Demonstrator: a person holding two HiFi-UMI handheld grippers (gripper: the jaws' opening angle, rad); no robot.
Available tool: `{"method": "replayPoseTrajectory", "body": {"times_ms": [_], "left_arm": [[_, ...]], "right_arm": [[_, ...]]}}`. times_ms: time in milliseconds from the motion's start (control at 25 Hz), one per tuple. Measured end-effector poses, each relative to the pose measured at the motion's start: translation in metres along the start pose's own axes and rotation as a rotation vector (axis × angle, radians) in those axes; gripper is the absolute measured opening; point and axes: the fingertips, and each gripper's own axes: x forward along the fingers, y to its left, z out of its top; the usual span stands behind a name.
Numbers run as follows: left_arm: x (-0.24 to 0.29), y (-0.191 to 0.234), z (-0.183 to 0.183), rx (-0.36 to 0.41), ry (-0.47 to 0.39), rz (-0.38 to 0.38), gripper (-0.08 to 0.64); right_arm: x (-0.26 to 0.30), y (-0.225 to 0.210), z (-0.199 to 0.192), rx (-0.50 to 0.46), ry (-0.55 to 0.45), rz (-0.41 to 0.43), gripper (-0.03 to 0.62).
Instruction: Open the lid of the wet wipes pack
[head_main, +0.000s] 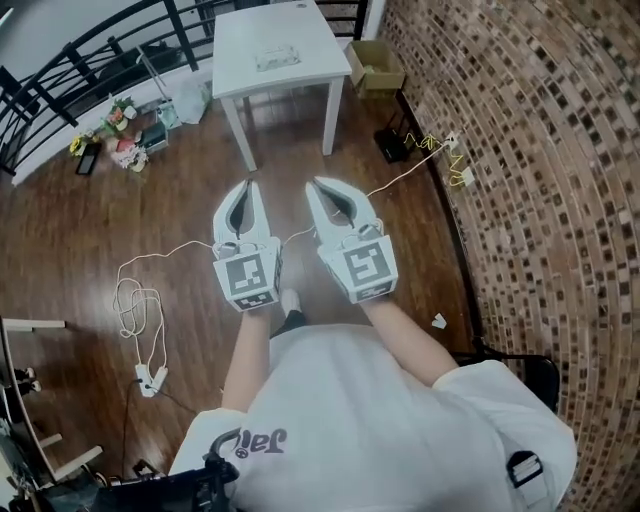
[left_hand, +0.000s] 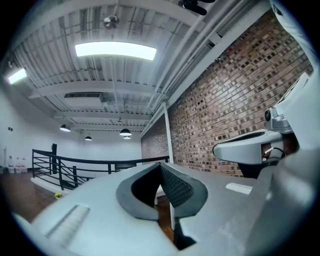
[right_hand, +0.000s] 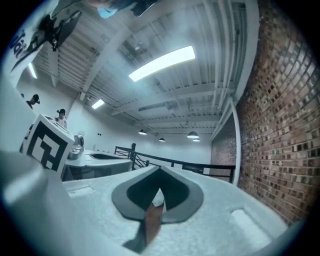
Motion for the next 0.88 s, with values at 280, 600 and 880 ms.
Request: {"method": "replayPoseTrajectory", "body": {"times_ms": [280, 600, 880], "left_arm": [[0.078, 0.067, -0.026, 0.002, 0.005, -0.049, 0.015], [0.151, 0.101, -0.063, -0.037, 0.067, -0.046, 0.015], [0.249, 0.118, -0.066, -0.004, 0.071, -0.018, 0.015]], "right_arm": [[0.105, -0.014, -0.011, -0.003, 0.036, -0.062, -0.01], [0.171, -0.057, -0.049, 0.041, 0.101, -0.098, -0.009], [0.261, -0.129, -0.061, 0.078, 0.059, -0.075, -0.009]]}}
